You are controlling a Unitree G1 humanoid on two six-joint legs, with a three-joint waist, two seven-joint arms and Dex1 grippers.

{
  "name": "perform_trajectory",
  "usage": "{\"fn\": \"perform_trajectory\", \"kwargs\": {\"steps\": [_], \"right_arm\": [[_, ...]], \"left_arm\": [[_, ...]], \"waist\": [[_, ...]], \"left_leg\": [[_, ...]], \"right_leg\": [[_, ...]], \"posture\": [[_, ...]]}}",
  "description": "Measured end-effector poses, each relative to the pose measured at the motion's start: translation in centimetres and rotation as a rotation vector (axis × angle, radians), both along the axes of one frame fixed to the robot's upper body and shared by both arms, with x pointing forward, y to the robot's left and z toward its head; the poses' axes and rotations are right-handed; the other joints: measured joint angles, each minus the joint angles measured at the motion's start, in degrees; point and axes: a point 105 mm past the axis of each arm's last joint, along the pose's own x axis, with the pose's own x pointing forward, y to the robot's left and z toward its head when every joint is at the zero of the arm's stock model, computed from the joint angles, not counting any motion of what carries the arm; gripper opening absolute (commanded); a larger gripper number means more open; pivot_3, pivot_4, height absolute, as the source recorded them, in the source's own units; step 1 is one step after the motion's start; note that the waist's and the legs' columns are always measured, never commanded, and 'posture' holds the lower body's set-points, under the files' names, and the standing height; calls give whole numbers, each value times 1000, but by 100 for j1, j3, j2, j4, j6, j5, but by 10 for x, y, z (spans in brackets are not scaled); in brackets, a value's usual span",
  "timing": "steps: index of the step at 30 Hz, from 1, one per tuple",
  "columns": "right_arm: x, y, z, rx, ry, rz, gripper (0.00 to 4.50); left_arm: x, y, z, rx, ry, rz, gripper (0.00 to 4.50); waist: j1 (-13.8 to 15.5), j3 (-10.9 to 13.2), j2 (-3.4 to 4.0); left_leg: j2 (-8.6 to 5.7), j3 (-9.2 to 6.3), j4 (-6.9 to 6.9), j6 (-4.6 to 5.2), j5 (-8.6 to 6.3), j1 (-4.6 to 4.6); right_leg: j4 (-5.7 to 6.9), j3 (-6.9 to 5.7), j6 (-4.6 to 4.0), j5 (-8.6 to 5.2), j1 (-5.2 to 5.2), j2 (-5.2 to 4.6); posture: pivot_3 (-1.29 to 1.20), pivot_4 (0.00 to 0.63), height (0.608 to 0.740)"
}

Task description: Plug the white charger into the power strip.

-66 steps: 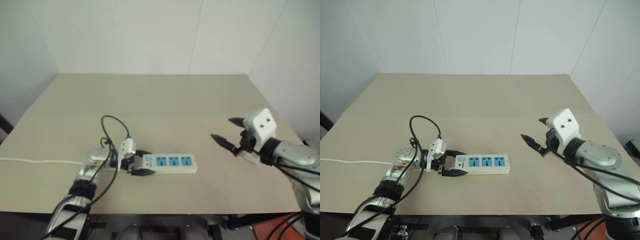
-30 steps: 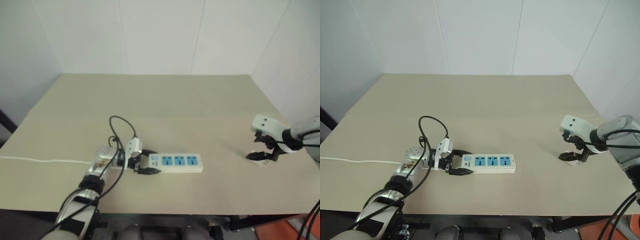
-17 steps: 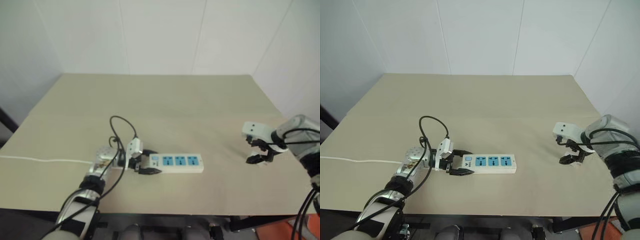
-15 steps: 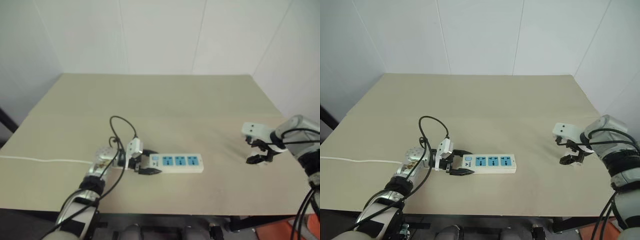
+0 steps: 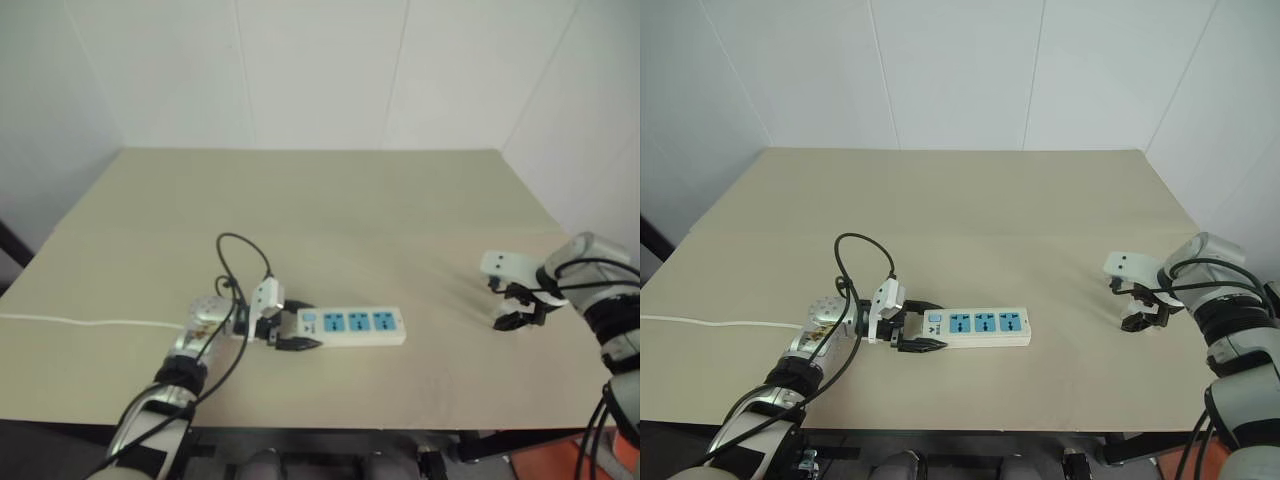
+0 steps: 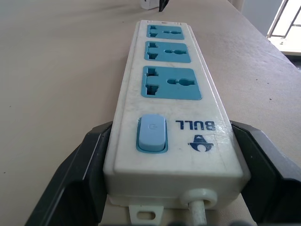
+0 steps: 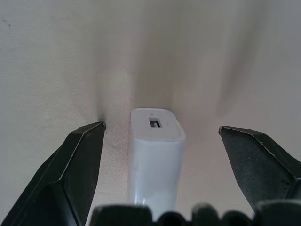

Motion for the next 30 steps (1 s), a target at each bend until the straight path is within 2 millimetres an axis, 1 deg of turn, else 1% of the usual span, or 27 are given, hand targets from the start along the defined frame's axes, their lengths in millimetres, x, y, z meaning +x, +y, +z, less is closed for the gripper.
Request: {"fn": "perform_trajectory", "kwargs": {"steps": [5,6,7,8,9,14,15,16,23,27,28,30], "right_arm": [[-2,3,-1,10,22,11,4500],[-2,3,-1,12,26,13,4142],[-3,4,-2,18,37,16,3961],[-4,5,-2,22,44,18,3654],[-4,6,-3,27,54,22,3275],[-6,10,-5,41,78,38,1777],[-6,11,-5,42,80,40,1396],[-6,12,-5,42,79,42,1181],[-6,13,-6,32,78,53,1175],[-4,16,-5,53,43,56,1175],[0,22,-2,87,6,57,1175],[7,41,8,185,-61,93,1175]], "left_arm": [[0,1,0,1,8,4,3308],[0,1,0,1,9,5,3308],[0,1,0,0,9,5,3308],[0,1,0,0,9,6,3308],[0,2,0,0,10,6,3308],[0,3,0,2,11,9,3308],[0,3,0,2,11,9,3308],[0,3,0,2,12,10,3308],[0,3,0,3,13,11,3308],[0,4,0,5,12,13,3308],[0,6,0,8,12,14,3308],[0,7,0,10,12,13,3308]], "waist": [[-14,0,0],[-17,0,0],[-20,0,0],[-24,0,0],[-28,0,0],[-53,0,0],[-57,0,0],[-58,0,0],[-62,-1,-1],[-72,-3,-3],[-76,-3,-3],[-93,-6,4]], "left_leg": [[0,0,0,0,0,0],[0,0,0,0,0,0],[0,0,0,0,0,1],[0,0,0,0,0,0],[0,0,0,0,0,0],[0,0,1,0,0,3],[0,-1,2,0,0,4],[0,0,2,0,0,5],[0,-1,3,0,0,7],[0,0,3,0,0,9],[0,0,2,0,0,9],[0,0,1,0,0,9]], "right_leg": [[1,0,0,0,0,0],[1,0,0,0,0,0],[1,0,0,0,1,0],[1,0,0,0,1,0],[1,0,0,0,1,0],[3,0,0,0,3,0],[3,0,0,0,4,0],[3,0,1,0,5,0],[3,0,1,0,7,0],[4,1,1,0,8,1],[6,2,1,0,7,1],[9,3,1,0,4,1]], "posture": [[0,150,740],[0,150,740],[0,150,740],[0,150,740],[0,150,740],[0,150,740],[0,150,740],[0,150,740],[0,150,740],[0,150,740],[0,150,740],[0,150,740]]}}
